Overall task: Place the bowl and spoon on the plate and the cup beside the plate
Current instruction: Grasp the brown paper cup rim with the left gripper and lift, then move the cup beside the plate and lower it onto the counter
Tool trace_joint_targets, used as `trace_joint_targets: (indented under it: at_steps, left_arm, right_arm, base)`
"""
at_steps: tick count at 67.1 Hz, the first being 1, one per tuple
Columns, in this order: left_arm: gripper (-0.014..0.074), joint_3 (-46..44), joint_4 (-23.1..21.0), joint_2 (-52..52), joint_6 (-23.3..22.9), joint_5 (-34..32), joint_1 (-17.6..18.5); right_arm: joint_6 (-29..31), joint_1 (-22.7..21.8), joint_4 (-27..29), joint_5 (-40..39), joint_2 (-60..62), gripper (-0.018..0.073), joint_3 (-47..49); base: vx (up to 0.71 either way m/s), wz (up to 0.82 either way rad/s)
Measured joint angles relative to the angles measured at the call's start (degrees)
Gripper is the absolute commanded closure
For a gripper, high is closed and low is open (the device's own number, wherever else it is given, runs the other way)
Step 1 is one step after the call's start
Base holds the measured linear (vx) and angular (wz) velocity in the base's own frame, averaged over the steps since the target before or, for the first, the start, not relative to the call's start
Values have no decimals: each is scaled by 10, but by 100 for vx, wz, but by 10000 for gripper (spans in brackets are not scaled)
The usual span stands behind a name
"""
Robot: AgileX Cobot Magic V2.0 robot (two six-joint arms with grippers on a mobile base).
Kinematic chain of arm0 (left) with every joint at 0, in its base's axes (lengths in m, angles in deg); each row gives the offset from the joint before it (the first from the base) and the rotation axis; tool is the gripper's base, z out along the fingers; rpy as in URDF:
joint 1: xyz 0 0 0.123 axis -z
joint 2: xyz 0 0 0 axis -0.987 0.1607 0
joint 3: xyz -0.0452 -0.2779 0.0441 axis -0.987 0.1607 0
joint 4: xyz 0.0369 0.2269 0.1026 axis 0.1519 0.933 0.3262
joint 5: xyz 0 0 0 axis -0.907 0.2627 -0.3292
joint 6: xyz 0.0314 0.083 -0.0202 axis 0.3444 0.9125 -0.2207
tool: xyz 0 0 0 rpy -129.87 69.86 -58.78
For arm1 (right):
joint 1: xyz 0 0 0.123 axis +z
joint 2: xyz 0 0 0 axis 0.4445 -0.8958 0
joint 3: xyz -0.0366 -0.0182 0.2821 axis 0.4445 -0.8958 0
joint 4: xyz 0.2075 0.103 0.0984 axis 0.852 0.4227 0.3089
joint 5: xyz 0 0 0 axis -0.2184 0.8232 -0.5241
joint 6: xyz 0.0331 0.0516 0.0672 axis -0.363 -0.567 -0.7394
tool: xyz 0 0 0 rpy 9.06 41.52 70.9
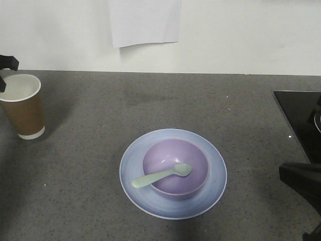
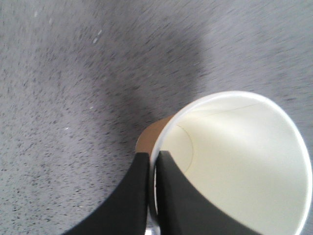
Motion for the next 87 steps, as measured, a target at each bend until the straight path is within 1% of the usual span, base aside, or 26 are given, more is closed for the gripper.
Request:
trace_joint_targets:
  at_steps: [8,21,28,41,50,64,87]
  left_arm:
    - [604,0,-37,-36,8,1,0]
    - [604,0,-146,-94,22,1,2]
    - [604,0,-169,-122,27,1,17]
    - [603,35,-176,-168,30,2,83]
    - [603,81,-172,-176,31,6,114]
    - [603,143,-164,-176,38,6,132]
    - [603,223,-139,-175,49,-3,138]
  right_arm:
    - [0,0,0,0,0,563,0]
    - [0,0,0,0,0,563,0]
    - [0,0,0,0,0,563,0]
    - [0,0,0,0,0,563,0]
    - [0,0,0,0,0,563,0]
    - [0,0,0,-4,0,563,0]
    - [0,0,0,-3,0,563,0]
  base:
    - [0,0]
    - [0,0]
    - [0,0]
    - [0,0]
    - [0,0]
    - [0,0]
    - [0,0]
